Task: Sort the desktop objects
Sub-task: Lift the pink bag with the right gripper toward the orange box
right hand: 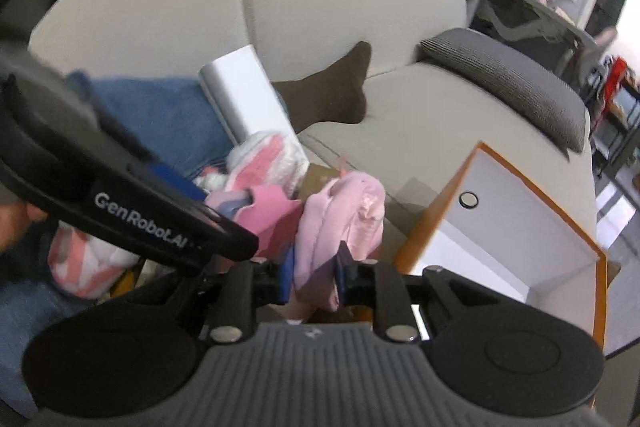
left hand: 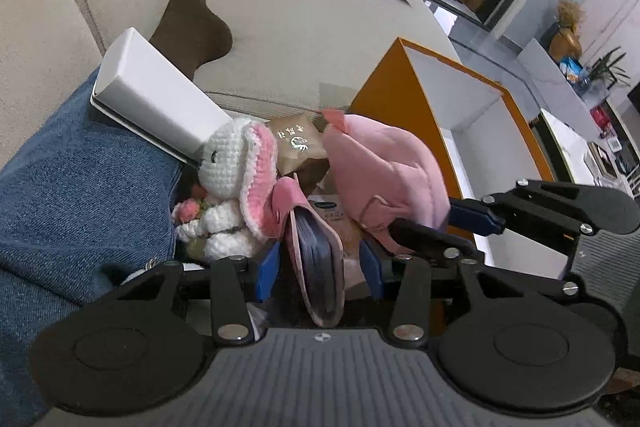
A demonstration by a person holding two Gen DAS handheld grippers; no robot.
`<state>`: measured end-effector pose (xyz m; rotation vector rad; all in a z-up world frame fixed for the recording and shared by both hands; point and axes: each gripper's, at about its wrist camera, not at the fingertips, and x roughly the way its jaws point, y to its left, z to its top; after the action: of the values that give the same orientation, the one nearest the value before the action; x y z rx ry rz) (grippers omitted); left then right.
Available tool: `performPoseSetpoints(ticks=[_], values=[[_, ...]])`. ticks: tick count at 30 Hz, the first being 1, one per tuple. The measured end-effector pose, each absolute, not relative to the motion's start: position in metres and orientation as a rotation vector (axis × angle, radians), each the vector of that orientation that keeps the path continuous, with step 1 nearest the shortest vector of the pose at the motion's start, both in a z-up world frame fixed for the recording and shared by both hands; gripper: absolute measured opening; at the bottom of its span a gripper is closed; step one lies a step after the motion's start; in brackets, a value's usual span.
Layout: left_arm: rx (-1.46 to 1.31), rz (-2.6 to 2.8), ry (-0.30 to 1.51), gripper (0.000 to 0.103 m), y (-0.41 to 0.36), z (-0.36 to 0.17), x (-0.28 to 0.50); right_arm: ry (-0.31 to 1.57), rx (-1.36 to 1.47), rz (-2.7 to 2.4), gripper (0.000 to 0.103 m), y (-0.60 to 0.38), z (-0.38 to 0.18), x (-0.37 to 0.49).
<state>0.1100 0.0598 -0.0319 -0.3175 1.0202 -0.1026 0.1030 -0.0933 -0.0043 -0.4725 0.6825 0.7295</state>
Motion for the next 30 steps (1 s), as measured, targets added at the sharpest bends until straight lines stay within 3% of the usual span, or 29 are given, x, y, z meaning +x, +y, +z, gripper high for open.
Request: performPoseSetpoints(ticks=[3,12,13,14,18,30], values=[[-0.306,-0.089,1.033,0.042,0.061,-0.033,0.110,0.706,-0.416,0.729,0.021,-0.099,-0.003,0.112],[-0.176,-0.051,1.020,0.043,0.040,-0.039,0.102,0.761,-0.189,0.727,0.021,-0.114,0.009,0.136],[-0.160,-0.050,1.017,0.040,0.038,-0.039,0.102,0.758,-0.185,0.725,0.021,-0.114,0.009,0.134],[-0.159,-0.059,1.010,0.027,0.036,-0.039,0.101,0.756,-0.179,0.725,0.021,-0.114,0.010,0.134],[-0.173,-0.040,0.972,0.018,0.045,-0.025,0.096,0.764,-0.123,0.723,0.021,-0.119,0.014,0.135],[-0.223,-0.183,0.852,0.018,0.045,0.071,0.078,0.766,0.145,0.723,0.020,-0.172,0.069,0.126]])
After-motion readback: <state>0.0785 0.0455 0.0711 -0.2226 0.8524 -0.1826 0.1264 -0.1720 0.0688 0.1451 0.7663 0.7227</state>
